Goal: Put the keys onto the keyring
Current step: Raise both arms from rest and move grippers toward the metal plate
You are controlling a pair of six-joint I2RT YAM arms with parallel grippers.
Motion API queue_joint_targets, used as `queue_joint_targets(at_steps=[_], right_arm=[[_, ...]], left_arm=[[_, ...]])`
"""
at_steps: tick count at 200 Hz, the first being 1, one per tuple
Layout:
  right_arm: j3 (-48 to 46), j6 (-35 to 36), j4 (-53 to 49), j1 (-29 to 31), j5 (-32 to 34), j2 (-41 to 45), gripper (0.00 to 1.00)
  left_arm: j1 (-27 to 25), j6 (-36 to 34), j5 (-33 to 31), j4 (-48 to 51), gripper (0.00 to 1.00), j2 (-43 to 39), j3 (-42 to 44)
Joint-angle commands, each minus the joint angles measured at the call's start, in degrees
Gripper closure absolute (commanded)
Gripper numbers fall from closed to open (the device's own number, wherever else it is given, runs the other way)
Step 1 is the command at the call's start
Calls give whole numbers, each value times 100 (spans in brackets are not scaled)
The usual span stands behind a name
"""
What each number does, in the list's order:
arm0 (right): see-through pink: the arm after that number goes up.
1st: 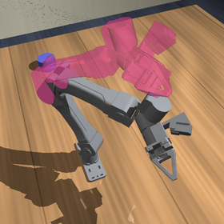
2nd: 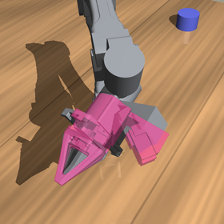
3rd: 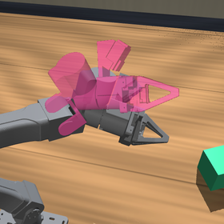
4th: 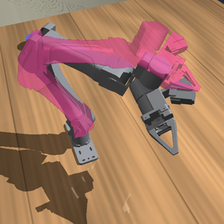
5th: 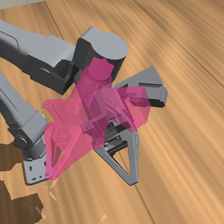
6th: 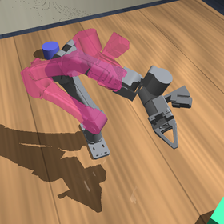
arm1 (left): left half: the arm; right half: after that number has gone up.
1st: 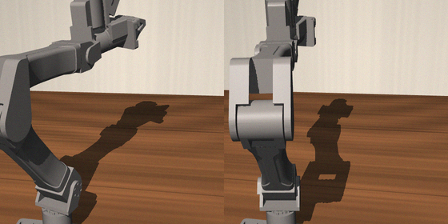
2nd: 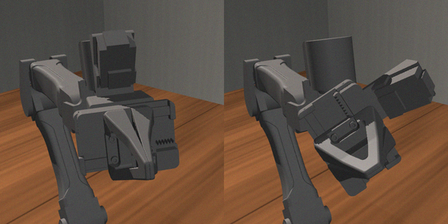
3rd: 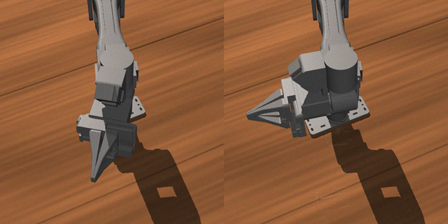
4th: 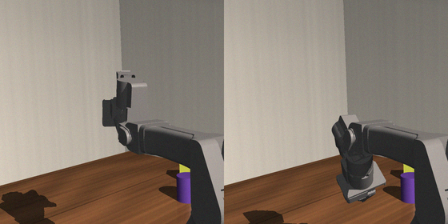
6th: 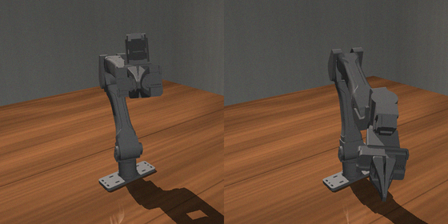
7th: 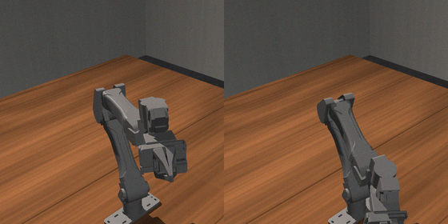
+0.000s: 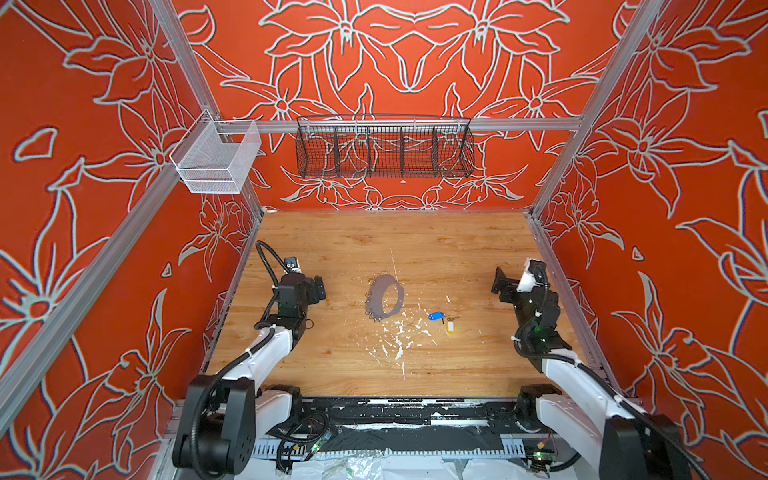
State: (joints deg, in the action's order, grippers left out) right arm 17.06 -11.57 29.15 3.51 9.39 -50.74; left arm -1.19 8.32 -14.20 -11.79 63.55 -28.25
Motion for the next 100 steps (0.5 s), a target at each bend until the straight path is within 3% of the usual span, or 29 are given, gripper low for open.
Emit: queue_joint_targets(at_steps=[1, 18, 35, 60, 75, 83, 100], right_arm=[[578, -1152, -1260, 9, -158, 325, 3], [846, -853, -1392, 6, -935, 429, 3], [776, -1133, -1217, 2, -1019, 545, 3], [-172, -1898, 55, 1, -1172, 837, 3], [-387, -1854, 329, 1, -1482, 1064, 3], [-290, -1778, 114, 1, -1674, 1176, 3], [-46, -1776, -467, 1, -1979, 1250, 3]], left_arm=[[-23, 531, 250, 1022, 3, -360, -346], [-23, 799, 836, 1476, 3, -642, -568], [-21, 876, 1421, 1892, 3, -1112, -675], [-22, 1420, 1670, 2008, 3, -1751, -305], [-22, 1384, 2023, 1858, 3, -2187, -15], [-22, 1479, 1937, 1840, 3, -2417, 116], [-22, 2223, 1105, 2079, 3, -2886, 325]])
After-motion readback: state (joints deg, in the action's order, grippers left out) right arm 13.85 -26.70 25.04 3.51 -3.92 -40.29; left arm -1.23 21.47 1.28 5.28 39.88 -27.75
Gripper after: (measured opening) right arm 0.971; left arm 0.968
